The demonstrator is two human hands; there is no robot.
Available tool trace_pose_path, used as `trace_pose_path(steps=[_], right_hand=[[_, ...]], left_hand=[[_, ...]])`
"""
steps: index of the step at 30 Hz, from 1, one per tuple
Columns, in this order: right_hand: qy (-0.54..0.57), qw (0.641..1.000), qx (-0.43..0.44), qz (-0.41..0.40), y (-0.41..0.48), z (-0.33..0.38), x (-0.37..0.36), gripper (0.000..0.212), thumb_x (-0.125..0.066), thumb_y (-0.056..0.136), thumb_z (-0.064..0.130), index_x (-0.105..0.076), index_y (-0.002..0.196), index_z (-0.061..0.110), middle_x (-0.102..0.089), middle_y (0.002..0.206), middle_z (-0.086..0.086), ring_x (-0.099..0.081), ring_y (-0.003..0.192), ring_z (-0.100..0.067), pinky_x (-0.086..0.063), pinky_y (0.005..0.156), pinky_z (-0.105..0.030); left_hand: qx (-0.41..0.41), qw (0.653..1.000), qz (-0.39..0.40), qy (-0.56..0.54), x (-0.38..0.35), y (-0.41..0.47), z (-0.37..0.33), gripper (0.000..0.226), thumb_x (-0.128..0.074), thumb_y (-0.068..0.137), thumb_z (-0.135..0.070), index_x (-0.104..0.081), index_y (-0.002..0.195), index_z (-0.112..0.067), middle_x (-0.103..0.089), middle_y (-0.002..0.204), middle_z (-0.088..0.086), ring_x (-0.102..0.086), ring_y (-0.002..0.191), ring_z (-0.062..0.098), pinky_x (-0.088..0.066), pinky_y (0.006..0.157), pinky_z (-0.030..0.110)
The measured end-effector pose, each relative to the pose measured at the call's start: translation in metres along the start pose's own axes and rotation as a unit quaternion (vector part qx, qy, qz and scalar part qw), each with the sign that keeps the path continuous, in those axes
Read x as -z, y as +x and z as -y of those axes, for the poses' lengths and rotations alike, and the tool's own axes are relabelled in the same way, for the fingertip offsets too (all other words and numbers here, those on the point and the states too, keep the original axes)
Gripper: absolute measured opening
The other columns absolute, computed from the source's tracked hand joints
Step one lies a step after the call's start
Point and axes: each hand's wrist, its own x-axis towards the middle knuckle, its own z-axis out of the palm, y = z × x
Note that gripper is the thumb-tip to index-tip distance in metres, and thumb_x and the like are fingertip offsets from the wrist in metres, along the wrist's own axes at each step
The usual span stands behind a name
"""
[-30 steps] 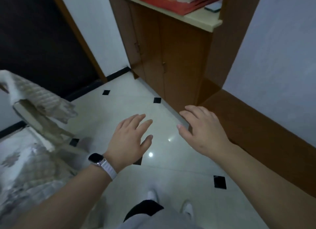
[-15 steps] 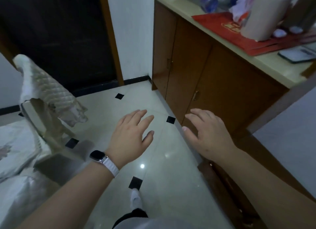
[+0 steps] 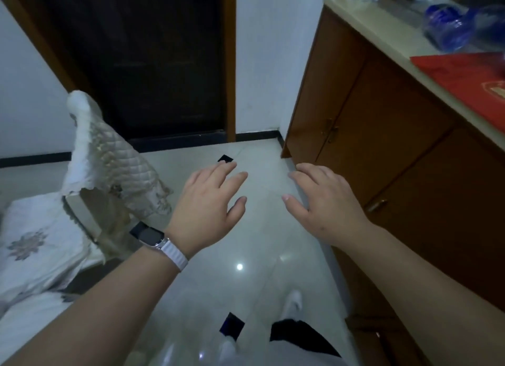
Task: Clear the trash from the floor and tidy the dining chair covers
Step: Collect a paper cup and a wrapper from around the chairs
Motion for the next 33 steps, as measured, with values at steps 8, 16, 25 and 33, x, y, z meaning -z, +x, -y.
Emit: trace_pose_path(steps=[8,16,25,33], right_hand=[[0.074,0.992,0.096,0.022,0.156,-0.053,-0.021,0.058,-0.032,0.093,0.055,-0.046,0.140,0.024,-0.040,0.149,0.001,-0.033,0.136,-0.019,-0.025,0.110,-0.039],[0.060,0.980,0.183,0.055,0.293,-0.117,-0.008,0.062,-0.026,0.092,0.057,-0.044,0.142,0.025,-0.038,0.150,0.003,-0.030,0.137,-0.019,-0.023,0.111,-0.038],[0.048,0.960,0.271,0.040,0.404,-0.091,-0.022,0.052,-0.039,0.096,0.053,-0.049,0.137,0.023,-0.045,0.145,0.002,-0.038,0.131,-0.020,-0.029,0.107,-0.037],[0.006,0.949,0.314,0.043,0.512,-0.038,-0.049,0.054,-0.035,0.094,0.056,-0.051,0.134,0.023,-0.049,0.141,0.001,-0.042,0.129,-0.021,-0.036,0.104,-0.040]], left_hand=[[0.076,0.992,0.035,0.092,-0.050,0.097,0.044,0.043,-0.056,0.089,-0.037,-0.061,0.126,-0.015,-0.058,0.132,0.011,-0.053,0.121,0.030,-0.034,0.099,0.039],[0.153,0.975,0.050,0.154,-0.074,0.207,0.062,0.047,-0.053,0.090,-0.039,-0.060,0.130,-0.015,-0.058,0.134,0.012,-0.052,0.124,0.031,-0.032,0.102,0.039],[0.240,0.951,0.060,0.185,-0.078,0.246,0.131,0.046,-0.053,0.091,-0.041,-0.059,0.131,-0.017,-0.057,0.136,0.011,-0.050,0.128,0.031,-0.040,0.105,0.048],[0.283,0.944,0.042,0.166,-0.099,0.284,0.237,0.048,-0.046,0.094,-0.046,-0.058,0.132,-0.019,-0.056,0.138,0.009,-0.049,0.129,0.029,-0.036,0.105,0.045]])
